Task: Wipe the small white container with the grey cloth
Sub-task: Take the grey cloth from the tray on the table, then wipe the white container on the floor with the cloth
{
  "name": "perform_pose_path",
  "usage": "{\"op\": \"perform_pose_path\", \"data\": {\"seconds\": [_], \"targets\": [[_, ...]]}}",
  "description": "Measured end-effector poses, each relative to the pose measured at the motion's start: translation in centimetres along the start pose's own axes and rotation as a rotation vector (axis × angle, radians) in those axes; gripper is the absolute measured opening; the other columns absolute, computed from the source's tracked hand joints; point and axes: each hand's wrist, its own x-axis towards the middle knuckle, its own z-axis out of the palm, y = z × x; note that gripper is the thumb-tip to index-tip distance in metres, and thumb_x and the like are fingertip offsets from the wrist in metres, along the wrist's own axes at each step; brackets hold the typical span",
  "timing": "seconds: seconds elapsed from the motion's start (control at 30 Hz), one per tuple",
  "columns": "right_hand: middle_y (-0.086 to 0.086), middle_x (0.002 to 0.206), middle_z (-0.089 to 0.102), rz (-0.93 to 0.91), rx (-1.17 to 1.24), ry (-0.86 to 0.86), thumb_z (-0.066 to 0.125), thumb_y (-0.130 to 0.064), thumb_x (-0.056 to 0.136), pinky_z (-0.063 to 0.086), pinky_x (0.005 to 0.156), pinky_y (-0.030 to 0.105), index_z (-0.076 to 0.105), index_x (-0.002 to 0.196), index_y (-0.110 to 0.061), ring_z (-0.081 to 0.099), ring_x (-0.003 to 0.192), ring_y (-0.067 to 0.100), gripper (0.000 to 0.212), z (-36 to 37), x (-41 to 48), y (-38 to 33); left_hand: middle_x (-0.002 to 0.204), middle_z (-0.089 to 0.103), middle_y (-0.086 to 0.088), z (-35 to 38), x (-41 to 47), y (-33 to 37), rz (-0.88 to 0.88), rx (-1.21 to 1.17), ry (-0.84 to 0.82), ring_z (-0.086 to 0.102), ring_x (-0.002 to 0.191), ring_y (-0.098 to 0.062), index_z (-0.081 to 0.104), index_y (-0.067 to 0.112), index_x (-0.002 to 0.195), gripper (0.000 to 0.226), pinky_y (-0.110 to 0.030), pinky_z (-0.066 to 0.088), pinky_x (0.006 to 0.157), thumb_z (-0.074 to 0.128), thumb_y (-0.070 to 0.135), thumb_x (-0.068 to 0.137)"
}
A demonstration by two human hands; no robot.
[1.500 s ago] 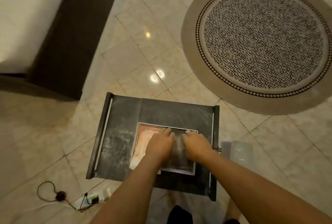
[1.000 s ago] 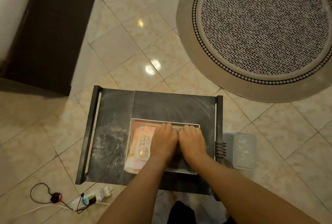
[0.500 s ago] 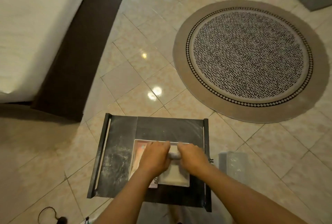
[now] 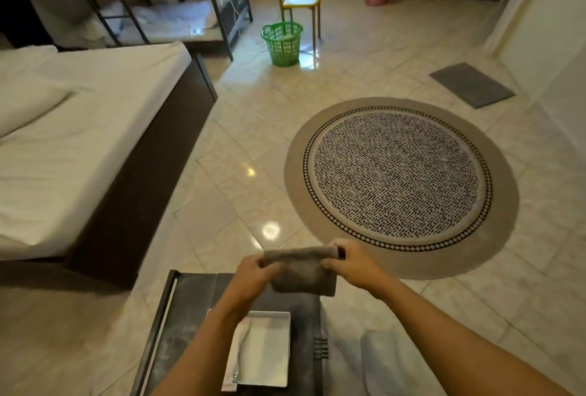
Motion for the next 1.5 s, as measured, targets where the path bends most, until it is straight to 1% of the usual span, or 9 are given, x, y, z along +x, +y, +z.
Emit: {"op": "perform_pose_path", "data": {"seconds": [0.17,0.3,0.4,0.53,0.6,0.7,0.83,1.23,1.5], "targets": [[0.013,0.105,0.068,-0.014,0.15,0.054,0.059,-0.025,0.097,0.057,0.09,0.049,0.06,0.109,-0.014,0.066,0.1,0.024,0.016,-5.9,-1.3,0.9,0.114,0.068,-0.01,6.3,0.6,3.7,0.0,-0.159,0.113,0.067,0.103,-0.025,0.062,0.018,0.119,0.035,-0.045,0.058,0.088,0.054,0.044,0.097],[0.01,0.105,0.071,-0.049,0.381,0.068,0.052,-0.012,0.101,0.062,0.065,0.033,0.041,0.122,-0.028,0.07,0.086,0.018,0.029,-8.8,-2.6,2.0,0.113,0.062,-0.005,11.2,1.0,5.8,-0.064,-0.153,0.266,0.065,0.099,-0.018,0.05,0.019,0.121,0.028,-0.033,0.06,0.078,0.048,0.038,0.101],[0.011,0.122,0.06,-0.08,0.38,0.056,0.048,-0.008,0.102,0.059,0.06,0.028,0.045,0.117,-0.039,0.067,0.093,0.024,0.035,-9.6,-2.9,4.4,0.113,0.056,-0.001,14.0,1.7,5.5,-0.069,-0.204,0.329,0.065,0.102,-0.024,0.037,0.031,0.133,0.034,-0.044,0.06,0.083,0.049,0.033,0.102],[0.008,0.117,0.055,-0.039,0.208,-0.051,0.061,-0.007,0.091,0.058,0.065,0.033,0.06,0.109,-0.027,0.06,0.097,0.026,0.026,-9.9,-2.2,9.6,0.108,0.064,-0.002,16.7,3.5,2.7,0.016,-0.103,0.31,0.064,0.103,-0.028,0.064,0.03,0.108,0.023,-0.045,0.058,0.085,0.048,0.015,0.101],[0.008,0.117,0.05,0.027,0.168,-0.141,0.07,-0.001,0.081,0.058,0.061,0.028,0.059,0.117,-0.027,0.058,0.095,0.025,0.045,-9.5,-1.4,12.8,0.108,0.067,-0.003,17.8,4.6,0.2,-0.008,-0.089,0.247,0.063,0.102,-0.023,0.071,0.023,0.097,0.021,-0.032,0.056,0.079,0.054,0.011,0.097],[0.01,0.117,0.049,0.119,0.115,-0.194,0.071,0.008,0.075,0.058,0.06,0.026,0.052,0.129,-0.031,0.058,0.091,0.024,0.069,-7.8,0.5,18.0,0.123,0.055,0.001,19.4,6.6,-4.9,-0.129,-0.068,-0.001,0.058,0.104,-0.015,0.06,0.025,0.125,0.044,-0.025,0.056,0.075,0.074,0.017,0.084],[0.01,0.131,0.044,0.138,0.049,-0.169,0.071,0.012,0.075,0.063,0.065,0.034,0.049,0.134,-0.03,0.059,0.104,0.029,0.077,-4.1,3.7,25.1,0.121,0.043,0.005,21.8,8.9,-11.5,-0.13,0.179,-0.134,0.051,0.115,-0.021,0.038,0.028,0.143,0.087,-0.039,0.056,0.093,0.082,0.006,0.071],[0.006,0.131,0.04,0.04,-0.104,-0.031,0.073,0.013,0.076,0.064,0.074,0.047,0.046,0.137,-0.022,0.052,0.112,0.029,0.075,5.2,8.9,39.5,0.136,0.043,-0.003,27.4,14.6,-27.4,0.068,0.454,-0.071,0.046,0.125,-0.023,0.033,0.021,0.144,0.086,-0.035,0.049,0.094,0.079,0.0,0.074],[0.006,0.132,0.044,-0.107,-0.178,0.115,0.077,0.011,0.074,0.063,0.078,0.049,0.049,0.139,-0.016,0.05,0.111,0.025,0.076,9.2,-1.8,39.7,0.136,0.046,-0.009,28.7,4.9,-30.1,0.198,0.515,0.015,0.047,0.121,-0.024,0.034,0.017,0.144,0.085,-0.035,0.048,0.097,0.08,0.002,0.073]]}}
